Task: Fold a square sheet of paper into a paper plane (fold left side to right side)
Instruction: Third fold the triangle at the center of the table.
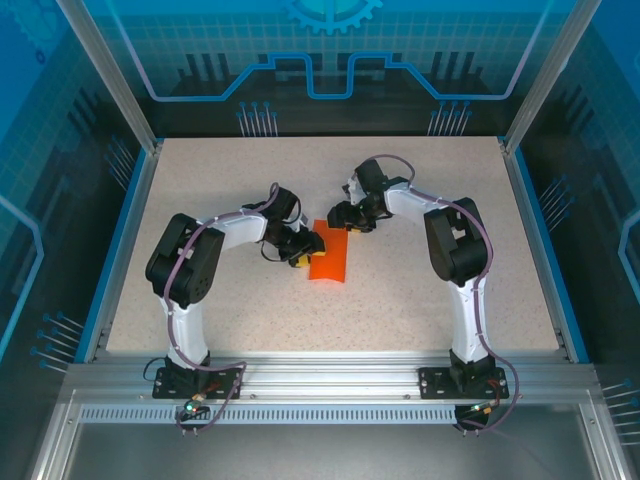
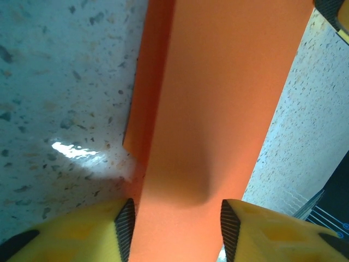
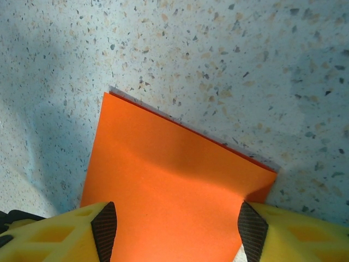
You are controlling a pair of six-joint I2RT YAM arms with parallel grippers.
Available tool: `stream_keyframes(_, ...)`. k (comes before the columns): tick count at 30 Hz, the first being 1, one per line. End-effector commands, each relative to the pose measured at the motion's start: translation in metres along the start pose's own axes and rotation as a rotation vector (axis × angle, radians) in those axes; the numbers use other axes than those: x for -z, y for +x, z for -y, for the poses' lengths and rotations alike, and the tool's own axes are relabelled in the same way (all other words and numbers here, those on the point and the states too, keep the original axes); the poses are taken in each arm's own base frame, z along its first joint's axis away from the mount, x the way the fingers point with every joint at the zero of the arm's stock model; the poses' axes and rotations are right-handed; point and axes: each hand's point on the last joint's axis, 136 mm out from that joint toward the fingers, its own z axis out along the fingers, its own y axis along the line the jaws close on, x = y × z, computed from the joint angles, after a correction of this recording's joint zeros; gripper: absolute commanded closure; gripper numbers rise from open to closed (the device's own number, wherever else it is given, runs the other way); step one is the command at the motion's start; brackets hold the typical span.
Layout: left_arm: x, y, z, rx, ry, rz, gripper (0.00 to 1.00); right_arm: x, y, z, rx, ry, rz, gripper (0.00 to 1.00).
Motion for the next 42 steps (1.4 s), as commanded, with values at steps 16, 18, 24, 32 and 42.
stream_keyframes(16, 0.004, 0.010, -0.002, 0.026, -0.025, -0.018, 0.62, -0.008, 0.018, 0.016, 0.011, 0.067, -0.049, 0.34)
stream_keyframes(18, 0.006, 0.011, -0.002, 0.027, -0.027, -0.017, 0.62, -0.008, 0.018, 0.016, 0.013, 0.071, -0.048, 0.34)
stream_keyframes(24, 0.008, 0.015, -0.004, 0.026, -0.035, -0.022, 0.62, -0.008, 0.019, 0.016, 0.015, 0.068, -0.050, 0.34)
stream_keyframes(32, 0.010, 0.016, -0.004, 0.023, -0.049, -0.014, 0.70, -0.008, 0.019, 0.016, 0.019, 0.070, -0.047, 0.33)
stream_keyframes(42, 0.008, 0.021, -0.002, 0.020, -0.058, -0.020, 0.88, 0.006, 0.007, 0.007, 0.061, 0.060, 0.022, 0.24)
